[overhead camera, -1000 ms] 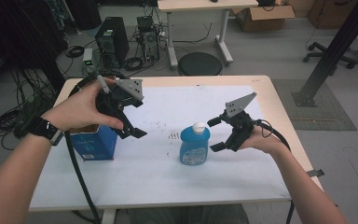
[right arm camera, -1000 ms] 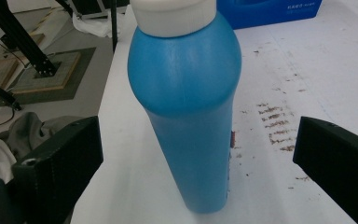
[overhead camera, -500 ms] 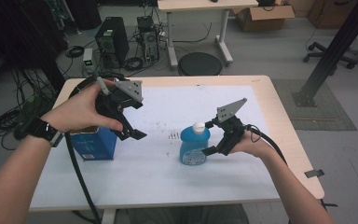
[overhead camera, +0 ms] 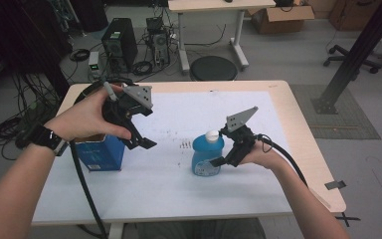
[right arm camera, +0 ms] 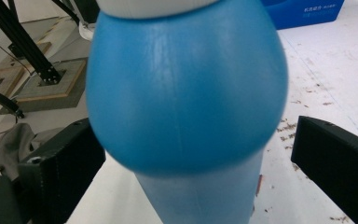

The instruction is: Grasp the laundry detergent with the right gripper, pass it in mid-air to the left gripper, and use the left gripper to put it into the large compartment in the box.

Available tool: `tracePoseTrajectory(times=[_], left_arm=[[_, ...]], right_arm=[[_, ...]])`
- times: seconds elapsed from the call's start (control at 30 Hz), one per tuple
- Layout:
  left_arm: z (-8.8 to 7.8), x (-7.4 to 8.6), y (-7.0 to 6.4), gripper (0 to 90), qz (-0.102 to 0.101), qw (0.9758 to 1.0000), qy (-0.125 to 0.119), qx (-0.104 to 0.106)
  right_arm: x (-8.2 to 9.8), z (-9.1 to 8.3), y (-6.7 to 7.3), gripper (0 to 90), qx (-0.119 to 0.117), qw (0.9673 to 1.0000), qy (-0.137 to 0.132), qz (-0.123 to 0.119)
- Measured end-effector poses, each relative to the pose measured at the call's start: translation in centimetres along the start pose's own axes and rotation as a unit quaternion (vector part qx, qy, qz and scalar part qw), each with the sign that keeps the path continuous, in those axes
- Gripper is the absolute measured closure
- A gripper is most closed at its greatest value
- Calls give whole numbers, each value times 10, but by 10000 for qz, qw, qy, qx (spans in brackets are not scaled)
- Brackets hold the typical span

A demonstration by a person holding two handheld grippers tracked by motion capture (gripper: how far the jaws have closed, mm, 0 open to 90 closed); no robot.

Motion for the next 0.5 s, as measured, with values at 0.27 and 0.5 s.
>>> tracePoseTrajectory(times=[0.27,0.5], left_arm=[[-1,1,0,43,2,10000,-16,-1],[-2,1,-2,43,-1,10000,-40,-9]], right_arm=[[1,2,0,59,-88,9999,-103,26],[1,6,0,83,-73,9999,-111,15]])
Point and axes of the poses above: each handheld gripper's, and its own axes: z roughly forward along the jaws, x roughly out of its underside, y roughly to its left, the point moved 1 cm from there along z, roughly forward along the jaws, and after that the axes turned 15 degrees about x, right-handed, at the moved point
